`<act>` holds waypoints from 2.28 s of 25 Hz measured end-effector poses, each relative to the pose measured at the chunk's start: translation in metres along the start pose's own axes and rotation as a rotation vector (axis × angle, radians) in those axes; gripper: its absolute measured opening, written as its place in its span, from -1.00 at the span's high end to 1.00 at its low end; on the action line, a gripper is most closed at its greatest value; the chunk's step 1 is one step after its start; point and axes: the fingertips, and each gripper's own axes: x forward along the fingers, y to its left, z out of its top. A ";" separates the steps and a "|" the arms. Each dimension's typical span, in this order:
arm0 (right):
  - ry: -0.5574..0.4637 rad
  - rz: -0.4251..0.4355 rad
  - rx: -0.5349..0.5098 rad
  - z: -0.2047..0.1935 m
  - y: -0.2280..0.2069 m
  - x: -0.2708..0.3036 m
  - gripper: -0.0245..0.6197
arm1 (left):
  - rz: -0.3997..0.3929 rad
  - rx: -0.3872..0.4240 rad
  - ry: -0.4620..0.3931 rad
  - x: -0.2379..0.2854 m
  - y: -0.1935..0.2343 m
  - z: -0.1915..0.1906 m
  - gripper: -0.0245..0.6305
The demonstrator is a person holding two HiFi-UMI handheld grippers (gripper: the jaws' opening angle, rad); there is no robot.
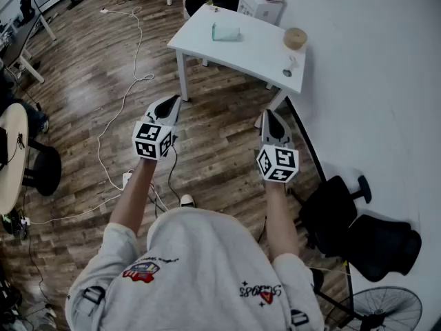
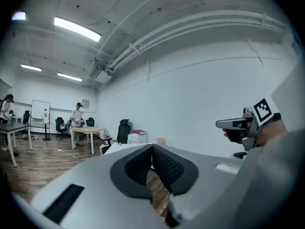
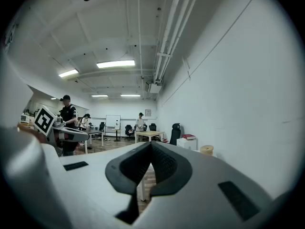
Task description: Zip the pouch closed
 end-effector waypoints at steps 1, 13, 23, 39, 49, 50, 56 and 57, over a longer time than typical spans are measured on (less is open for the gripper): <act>-0.002 0.005 0.002 0.000 -0.001 0.000 0.93 | 0.000 0.001 0.000 0.001 0.000 0.001 0.91; -0.019 0.056 0.083 -0.008 0.003 0.001 0.91 | -0.039 -0.038 -0.027 -0.002 -0.005 -0.003 0.91; 0.001 0.039 0.114 -0.027 0.015 0.017 -0.07 | -0.044 -0.092 -0.068 -0.005 0.008 -0.015 -0.08; 0.008 -0.023 0.136 -0.044 0.063 0.066 -0.08 | -0.103 -0.158 0.003 -0.007 0.079 -0.054 -0.12; 0.040 -0.043 0.125 -0.052 0.076 0.102 -0.04 | -0.131 -0.194 0.013 0.020 0.113 -0.064 -0.12; 0.043 -0.043 0.124 -0.052 0.074 0.107 -0.04 | -0.131 -0.197 0.014 0.024 0.114 -0.065 -0.12; 0.045 -0.033 0.134 -0.057 0.058 0.147 -0.04 | -0.135 -0.179 0.031 0.060 0.126 -0.066 -0.12; 0.044 -0.031 0.140 -0.059 0.055 0.157 -0.04 | -0.133 -0.179 0.035 0.068 0.131 -0.067 -0.12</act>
